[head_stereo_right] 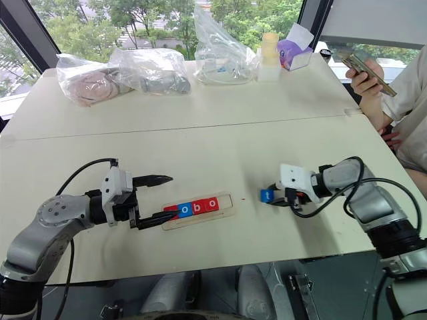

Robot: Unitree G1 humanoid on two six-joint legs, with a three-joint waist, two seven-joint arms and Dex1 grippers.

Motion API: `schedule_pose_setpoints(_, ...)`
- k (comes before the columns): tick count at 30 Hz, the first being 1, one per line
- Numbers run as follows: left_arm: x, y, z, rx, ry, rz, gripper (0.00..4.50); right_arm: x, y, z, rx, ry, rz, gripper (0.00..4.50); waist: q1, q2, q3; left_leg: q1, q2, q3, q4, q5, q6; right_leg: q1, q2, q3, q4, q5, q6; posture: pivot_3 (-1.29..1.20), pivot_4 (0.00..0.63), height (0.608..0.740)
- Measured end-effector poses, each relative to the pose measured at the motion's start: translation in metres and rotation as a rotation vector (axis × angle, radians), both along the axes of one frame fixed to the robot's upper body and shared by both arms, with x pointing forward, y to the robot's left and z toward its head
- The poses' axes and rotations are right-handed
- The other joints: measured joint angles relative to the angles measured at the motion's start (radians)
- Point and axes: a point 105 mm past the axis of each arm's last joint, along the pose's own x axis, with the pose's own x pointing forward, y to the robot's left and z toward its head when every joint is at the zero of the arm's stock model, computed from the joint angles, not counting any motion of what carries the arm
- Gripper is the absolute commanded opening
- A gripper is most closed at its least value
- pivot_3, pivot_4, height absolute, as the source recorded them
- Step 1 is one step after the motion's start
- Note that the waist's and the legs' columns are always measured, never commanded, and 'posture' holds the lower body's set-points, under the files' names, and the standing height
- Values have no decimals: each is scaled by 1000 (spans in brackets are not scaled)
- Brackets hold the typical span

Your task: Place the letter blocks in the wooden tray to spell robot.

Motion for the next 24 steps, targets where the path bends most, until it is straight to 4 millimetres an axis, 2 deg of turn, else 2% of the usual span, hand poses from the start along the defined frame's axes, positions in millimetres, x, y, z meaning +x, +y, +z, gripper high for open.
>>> schedule_pose_setpoints(2,0,0,0,0,-5,-3,4500,-7,17,7,46,16,47,1106,4,1,0,-1,0,0,0,0,0,-1,0,0,0,1,1,0,150,740)
schedule_pose_setpoints(5,0,1,0,1,-7,-6,4500,-10,32,15,55,10,80,1106,5,0,0,-1,-1,0,0,0,0,0,-1,0,-1,1,1,0,150,740)
schedule_pose_setpoints(9,1,1,-1,5,-11,-4,4500,-12,60,14,78,9,136,1106,4,0,0,-1,-1,0,0,0,0,0,0,0,-1,1,1,0,150,740)
schedule_pose_setpoints(19,2,1,-3,-6,-12,7,4500,-5,68,0,28,19,141,1106,3,0,0,-1,-1,0,0,0,0,-1,0,0,-1,1,2,0,150,740)
schedule_pose_setpoints(24,1,2,-6,-10,-4,19,4500,-3,68,-1,23,18,139,1106,3,0,0,-1,-1,0,0,0,0,-1,0,0,-1,1,2,0,150,740)
